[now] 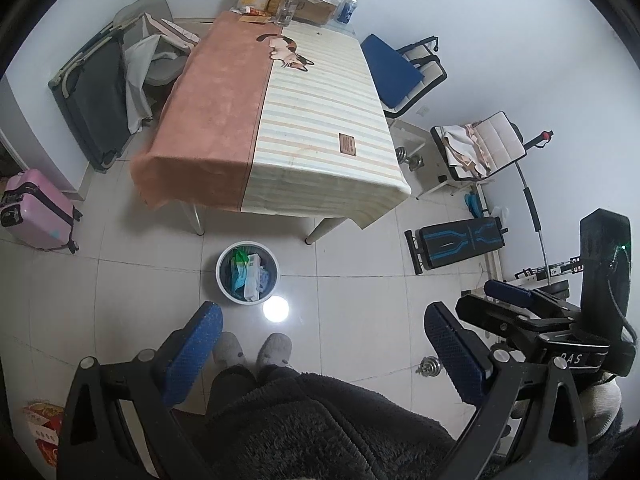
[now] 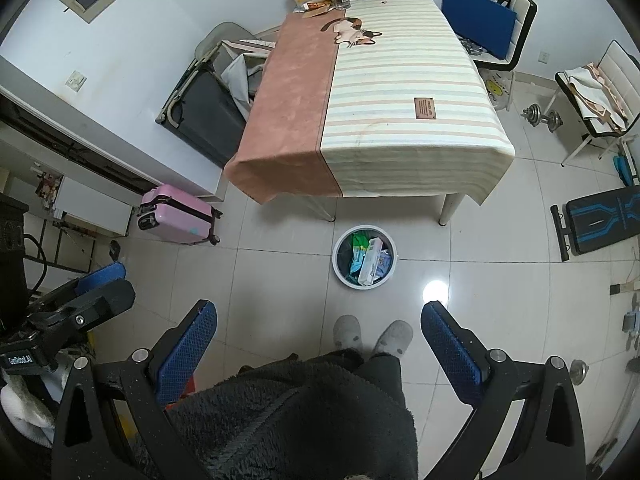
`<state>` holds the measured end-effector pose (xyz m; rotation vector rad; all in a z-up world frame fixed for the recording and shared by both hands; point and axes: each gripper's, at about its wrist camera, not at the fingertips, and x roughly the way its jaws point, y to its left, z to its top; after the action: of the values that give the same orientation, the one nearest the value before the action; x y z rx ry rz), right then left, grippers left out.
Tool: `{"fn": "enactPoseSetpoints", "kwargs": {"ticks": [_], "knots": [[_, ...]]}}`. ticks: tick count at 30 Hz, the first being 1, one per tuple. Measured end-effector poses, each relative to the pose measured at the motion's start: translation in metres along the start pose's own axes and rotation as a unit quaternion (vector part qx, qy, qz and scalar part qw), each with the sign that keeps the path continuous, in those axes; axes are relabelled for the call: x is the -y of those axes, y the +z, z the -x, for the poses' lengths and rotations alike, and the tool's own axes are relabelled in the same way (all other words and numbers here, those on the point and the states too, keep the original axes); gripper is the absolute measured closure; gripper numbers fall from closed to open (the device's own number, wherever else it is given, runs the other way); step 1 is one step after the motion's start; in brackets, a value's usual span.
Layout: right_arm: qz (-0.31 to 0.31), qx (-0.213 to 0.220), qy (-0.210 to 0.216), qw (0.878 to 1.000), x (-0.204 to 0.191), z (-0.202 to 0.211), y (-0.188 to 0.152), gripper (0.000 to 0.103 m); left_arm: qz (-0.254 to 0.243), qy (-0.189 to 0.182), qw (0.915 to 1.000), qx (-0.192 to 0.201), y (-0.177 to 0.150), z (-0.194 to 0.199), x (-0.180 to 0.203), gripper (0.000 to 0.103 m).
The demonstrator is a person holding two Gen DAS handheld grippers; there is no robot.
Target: Collect trash
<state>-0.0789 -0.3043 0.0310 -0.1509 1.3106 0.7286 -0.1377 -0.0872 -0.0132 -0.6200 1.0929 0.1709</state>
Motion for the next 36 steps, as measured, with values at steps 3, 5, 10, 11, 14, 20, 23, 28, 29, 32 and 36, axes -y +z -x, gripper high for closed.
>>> {"fn": "enactPoseSetpoints", "kwargs": {"ticks": [3,5,10,11,14,20,23,28,29,32,36], "knots": [[0.001,-0.001,0.000,1.000,0.000,0.001,0.000,0.000,0.000,0.001,1.0000,0.000,0.000,0.000,0.000,0.000],[0.002,-0.001,-0.001,1.000,0.000,0.001,0.000,0.000,0.002,0.001,1.0000,0.001,-0.001,0.001,-0.001,0.000],[0.002,-0.003,-0.002,1.000,-0.001,0.007,0.001,0.000,0.004,0.005,1.0000,0.000,-0.003,0.002,0.001,0.000],[0.002,-0.003,-0.004,1.000,-0.001,0.008,0.002,0.000,0.005,0.004,1.0000,0.000,-0.003,0.002,0.001,0.000],[0.002,-0.004,-0.006,1.000,-0.001,0.008,0.000,0.000,0.007,0.005,1.0000,-0.001,-0.004,0.002,0.002,0.000],[0.000,-0.006,-0.008,1.000,-0.001,0.010,-0.002,0.000,0.007,0.006,1.0000,-0.003,-0.005,0.001,0.003,0.000],[-0.003,-0.006,-0.009,1.000,0.000,0.010,-0.004,0.000,0.006,0.006,1.0000,-0.004,-0.007,-0.001,0.006,0.000],[-0.010,-0.005,-0.011,1.000,0.002,0.011,-0.006,0.000,0.006,0.008,0.9999,-0.004,-0.007,-0.003,0.013,0.000],[-0.010,-0.005,-0.011,1.000,0.003,0.012,-0.007,0.000,0.006,0.008,0.9999,-0.004,-0.007,-0.003,0.014,0.000],[-0.012,-0.004,-0.011,1.000,0.005,0.013,-0.009,0.000,0.006,0.009,0.9999,-0.004,-0.007,-0.004,0.015,0.000],[-0.012,-0.003,-0.010,1.000,0.006,0.015,-0.010,0.000,0.007,0.009,0.9999,-0.003,-0.008,-0.003,0.016,0.000]]}}
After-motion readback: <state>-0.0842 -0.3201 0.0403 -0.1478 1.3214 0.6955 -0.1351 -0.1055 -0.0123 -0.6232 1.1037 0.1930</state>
